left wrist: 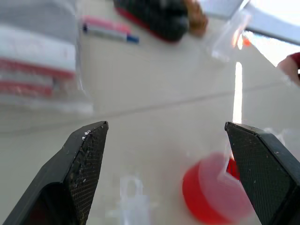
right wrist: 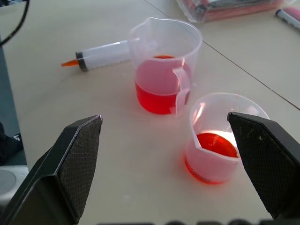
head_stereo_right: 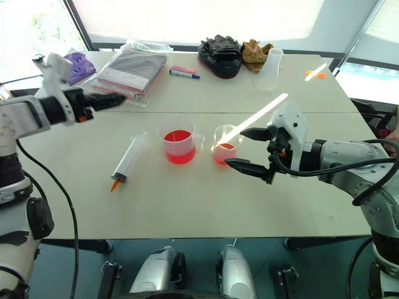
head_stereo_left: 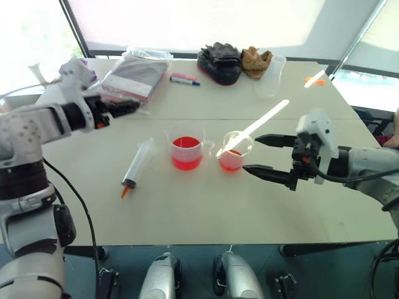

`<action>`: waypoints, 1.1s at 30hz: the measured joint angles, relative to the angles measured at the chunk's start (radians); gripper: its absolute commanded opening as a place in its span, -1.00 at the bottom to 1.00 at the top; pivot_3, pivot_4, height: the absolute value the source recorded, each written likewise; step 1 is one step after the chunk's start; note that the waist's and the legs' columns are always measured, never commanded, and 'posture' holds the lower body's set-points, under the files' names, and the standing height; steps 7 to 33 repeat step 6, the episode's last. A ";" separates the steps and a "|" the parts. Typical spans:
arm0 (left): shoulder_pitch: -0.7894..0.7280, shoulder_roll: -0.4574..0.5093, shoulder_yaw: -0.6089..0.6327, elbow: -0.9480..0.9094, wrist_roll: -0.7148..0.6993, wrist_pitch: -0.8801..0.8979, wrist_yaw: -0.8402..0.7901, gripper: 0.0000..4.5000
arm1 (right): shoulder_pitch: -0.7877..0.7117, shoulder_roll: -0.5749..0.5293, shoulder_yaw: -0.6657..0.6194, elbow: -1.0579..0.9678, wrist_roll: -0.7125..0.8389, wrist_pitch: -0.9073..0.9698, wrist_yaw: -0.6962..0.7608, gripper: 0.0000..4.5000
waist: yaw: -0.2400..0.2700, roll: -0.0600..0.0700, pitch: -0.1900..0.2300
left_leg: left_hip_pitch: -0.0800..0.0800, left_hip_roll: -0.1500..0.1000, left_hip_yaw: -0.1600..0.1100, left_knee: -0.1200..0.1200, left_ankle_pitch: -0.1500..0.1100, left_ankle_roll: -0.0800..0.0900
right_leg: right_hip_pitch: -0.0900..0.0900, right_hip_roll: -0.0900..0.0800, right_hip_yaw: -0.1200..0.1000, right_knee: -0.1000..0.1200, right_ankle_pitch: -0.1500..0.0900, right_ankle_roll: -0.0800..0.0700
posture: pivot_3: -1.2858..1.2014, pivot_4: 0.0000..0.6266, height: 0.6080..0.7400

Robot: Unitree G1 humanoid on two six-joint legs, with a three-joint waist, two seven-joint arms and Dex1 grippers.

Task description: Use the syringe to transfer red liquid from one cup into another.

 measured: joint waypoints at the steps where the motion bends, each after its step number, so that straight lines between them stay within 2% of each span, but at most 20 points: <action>1: 0.046 0.004 0.015 -0.049 -0.001 -0.038 0.000 0.87 | 0.009 0.009 -0.013 0.018 -0.012 -0.013 -0.004 1.00 | 0.000 0.000 0.000 | 0.000 0.000 0.000 0.000 0.000 0.000 | 0.000 0.000 0.000 0.000 0.000 0.000 | 0.03 -0.52 1.00; 6: 0.311 -0.010 0.033 -0.227 -0.015 -0.096 0.003 0.87 | 0.032 0.072 -0.056 0.064 -0.039 -0.067 -0.046 1.00 | 0.000 0.000 0.000 | 0.001 0.000 0.000 0.000 0.000 0.000 | 0.000 0.000 0.000 0.000 0.000 0.000 | 0.03 -0.52 1.00; 33: 0.311 -0.010 0.033 -0.227 -0.015 -0.096 0.003 0.87 | 0.032 0.072 -0.056 0.064 -0.039 -0.067 -0.046 1.00 | 0.000 0.000 0.000 | 0.001 0.000 0.000 0.000 0.000 0.000 | 0.000 0.000 0.000 0.000 0.000 0.000 | 0.03 -0.52 1.00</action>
